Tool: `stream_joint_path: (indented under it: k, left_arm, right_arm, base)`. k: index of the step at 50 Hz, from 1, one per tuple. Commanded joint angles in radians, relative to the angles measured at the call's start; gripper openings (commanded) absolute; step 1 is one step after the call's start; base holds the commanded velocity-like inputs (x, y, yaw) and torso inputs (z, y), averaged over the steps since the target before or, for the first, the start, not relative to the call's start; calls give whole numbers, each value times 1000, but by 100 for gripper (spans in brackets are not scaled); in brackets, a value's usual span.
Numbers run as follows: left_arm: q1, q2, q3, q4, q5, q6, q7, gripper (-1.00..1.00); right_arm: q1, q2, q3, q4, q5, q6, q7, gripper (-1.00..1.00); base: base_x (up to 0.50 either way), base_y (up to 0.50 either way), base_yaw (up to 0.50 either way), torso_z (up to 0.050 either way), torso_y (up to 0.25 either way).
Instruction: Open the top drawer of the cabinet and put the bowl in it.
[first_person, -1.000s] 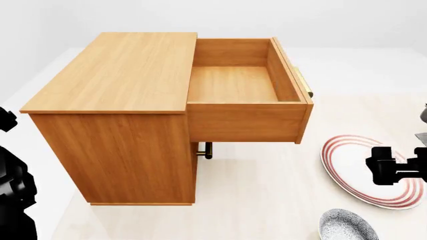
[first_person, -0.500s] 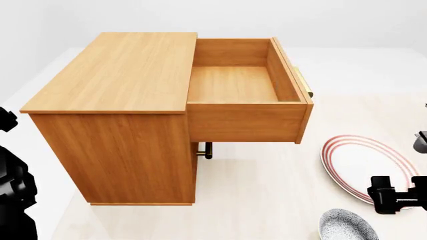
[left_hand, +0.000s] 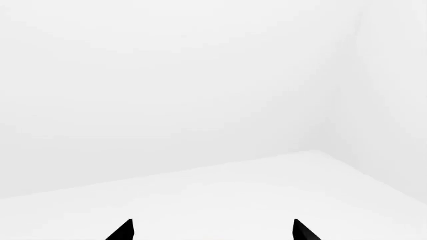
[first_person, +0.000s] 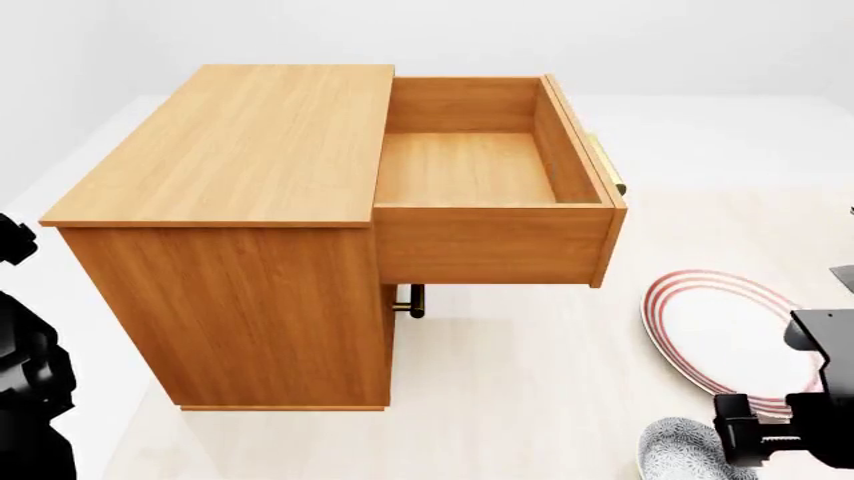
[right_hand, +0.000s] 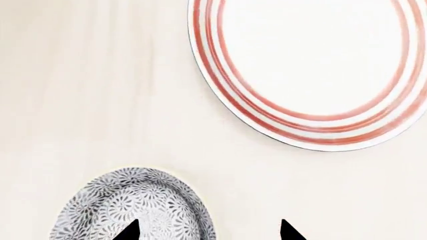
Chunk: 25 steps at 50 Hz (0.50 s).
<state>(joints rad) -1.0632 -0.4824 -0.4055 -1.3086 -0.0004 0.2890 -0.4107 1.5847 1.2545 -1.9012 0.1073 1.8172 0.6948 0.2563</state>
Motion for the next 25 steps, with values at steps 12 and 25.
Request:
stream_joint_path:
  k: [12,25]
  left_arm:
    - [-3,2,4,0,1,0,-1,100]
    - [-3,2,5,0,1,1,-3,100]
  right_arm:
    - [-145,-45,-39,50,-8,-107,-50,100]
    - [-198,-87,-49,100,-8,-140,-74,100]
  base:
    - [0,0,0,0,0]
    - [0,0,0,0,0]
